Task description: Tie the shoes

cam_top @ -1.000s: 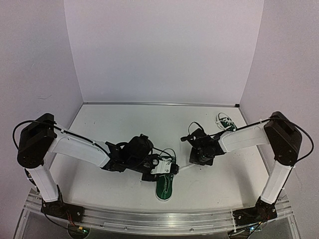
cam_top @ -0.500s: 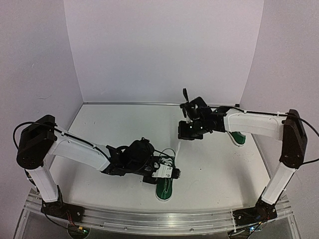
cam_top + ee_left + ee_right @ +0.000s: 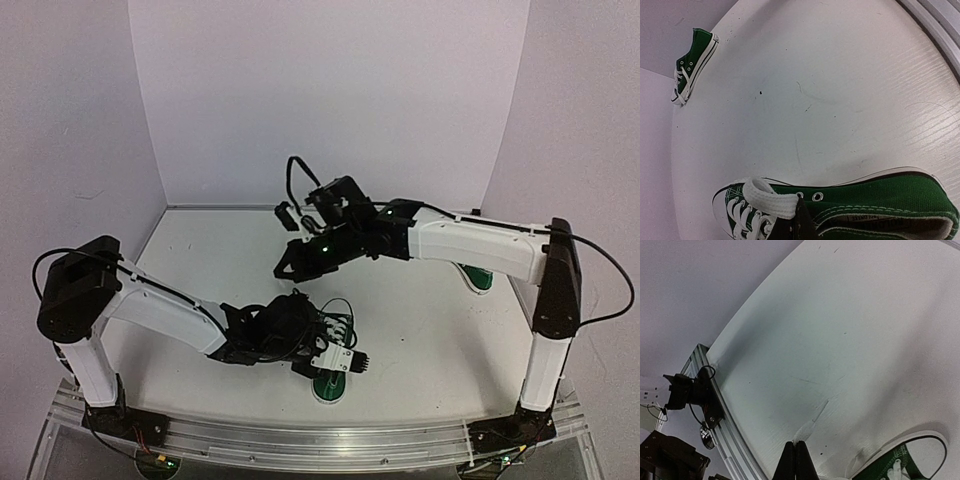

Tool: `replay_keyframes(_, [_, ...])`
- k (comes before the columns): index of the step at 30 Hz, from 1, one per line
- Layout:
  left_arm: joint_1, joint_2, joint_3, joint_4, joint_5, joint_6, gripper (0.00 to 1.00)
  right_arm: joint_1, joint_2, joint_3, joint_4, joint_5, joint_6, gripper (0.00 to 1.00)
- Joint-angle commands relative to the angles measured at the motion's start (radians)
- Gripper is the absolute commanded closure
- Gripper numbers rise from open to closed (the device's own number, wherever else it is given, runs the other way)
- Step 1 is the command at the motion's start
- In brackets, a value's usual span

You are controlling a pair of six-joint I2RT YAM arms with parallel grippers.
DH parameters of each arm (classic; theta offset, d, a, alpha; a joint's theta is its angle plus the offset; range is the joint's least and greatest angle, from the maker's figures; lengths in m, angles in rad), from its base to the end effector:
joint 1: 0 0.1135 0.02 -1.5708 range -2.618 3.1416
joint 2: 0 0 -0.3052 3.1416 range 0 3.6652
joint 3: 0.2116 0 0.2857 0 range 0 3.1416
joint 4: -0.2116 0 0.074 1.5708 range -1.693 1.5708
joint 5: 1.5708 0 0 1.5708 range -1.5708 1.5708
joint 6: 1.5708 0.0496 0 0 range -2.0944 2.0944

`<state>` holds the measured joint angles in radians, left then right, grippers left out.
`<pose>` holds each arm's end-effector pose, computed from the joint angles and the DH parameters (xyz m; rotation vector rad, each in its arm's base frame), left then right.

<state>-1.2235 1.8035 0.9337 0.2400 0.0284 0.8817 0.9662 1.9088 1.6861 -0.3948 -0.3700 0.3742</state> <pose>0.1404 -0.3919 0.1629 1.9270 1.0803 -0.2220 0.2723 0.4256 0.3286 -0.9125 2.2053 1.1103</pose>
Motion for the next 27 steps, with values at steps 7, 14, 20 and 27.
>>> replay_keyframes(7, [-0.028, 0.026, -0.005, 0.036, -0.015, 0.023, 1.00, 0.093, 0.123, 0.149, -0.062, -0.156, -0.037, 1.00])
replay_keyframes(14, [-0.037, 0.039, -0.002, 0.036, -0.029, 0.037, 1.00, 0.096, 0.135, 0.153, -0.062, -0.217, 0.019, 1.00])
replay_keyframes(20, [-0.058, 0.067, 0.006, 0.031, -0.103, 0.073, 1.00, 0.095, 0.152, 0.160, -0.061, -0.251, 0.069, 1.00])
replay_keyframes(27, [-0.066, 0.070, 0.011, 0.024, -0.122, 0.083, 1.00, 0.096, 0.158, 0.148, -0.063, -0.275, 0.099, 1.00])
